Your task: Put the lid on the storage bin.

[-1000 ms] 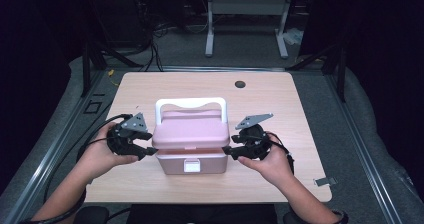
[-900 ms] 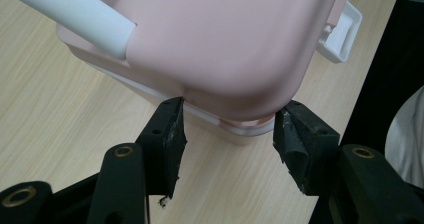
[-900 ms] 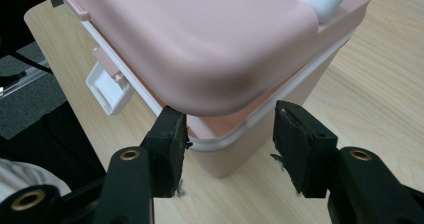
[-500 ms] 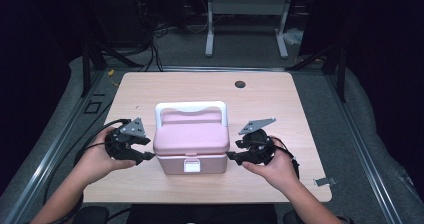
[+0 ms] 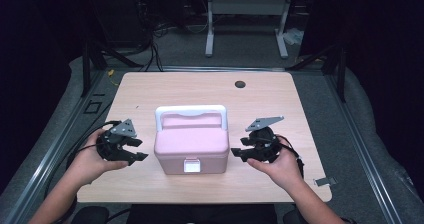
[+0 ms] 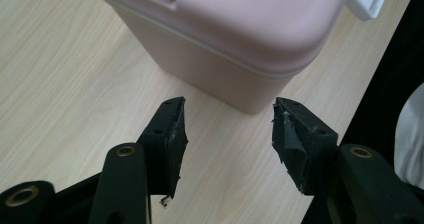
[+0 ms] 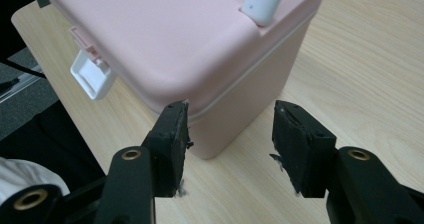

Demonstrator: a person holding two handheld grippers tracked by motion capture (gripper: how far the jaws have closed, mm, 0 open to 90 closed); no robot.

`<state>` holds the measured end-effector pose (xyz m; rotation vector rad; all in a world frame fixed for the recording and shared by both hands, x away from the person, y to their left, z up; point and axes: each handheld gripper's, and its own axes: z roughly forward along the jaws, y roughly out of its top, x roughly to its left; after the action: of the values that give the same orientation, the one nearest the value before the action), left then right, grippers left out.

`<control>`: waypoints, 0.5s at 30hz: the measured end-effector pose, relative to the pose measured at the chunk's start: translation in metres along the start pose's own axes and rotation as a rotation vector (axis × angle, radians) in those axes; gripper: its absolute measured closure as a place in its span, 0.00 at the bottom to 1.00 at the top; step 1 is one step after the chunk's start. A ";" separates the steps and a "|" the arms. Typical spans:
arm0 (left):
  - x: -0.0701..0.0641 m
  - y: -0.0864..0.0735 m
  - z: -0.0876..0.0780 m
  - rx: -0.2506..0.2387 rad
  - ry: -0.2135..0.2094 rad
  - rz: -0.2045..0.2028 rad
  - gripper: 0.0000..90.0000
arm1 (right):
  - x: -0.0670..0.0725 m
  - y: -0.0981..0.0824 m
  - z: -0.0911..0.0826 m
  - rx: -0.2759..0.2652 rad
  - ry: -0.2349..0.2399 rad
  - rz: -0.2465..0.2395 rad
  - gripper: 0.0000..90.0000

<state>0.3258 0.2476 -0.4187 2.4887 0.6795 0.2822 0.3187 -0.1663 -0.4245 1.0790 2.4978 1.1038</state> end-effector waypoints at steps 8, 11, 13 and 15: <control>0.010 -0.014 0.007 0.005 0.007 -0.047 0.52 | -0.018 -0.007 0.000 -0.011 -0.051 0.043 0.54; 0.012 -0.018 0.009 -0.001 0.009 -0.063 0.52 | -0.024 -0.011 0.003 -0.009 -0.074 0.056 0.54; 0.013 -0.021 0.011 -0.001 0.007 -0.073 0.53 | -0.028 -0.014 0.005 -0.002 -0.088 0.064 0.54; 0.015 -0.023 0.014 0.007 0.010 -0.080 0.53 | -0.033 -0.017 0.008 0.001 -0.096 0.080 0.54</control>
<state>0.3332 0.2660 -0.4420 2.4613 0.7826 0.2626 0.3359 -0.1926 -0.4455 1.2123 2.4010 1.0448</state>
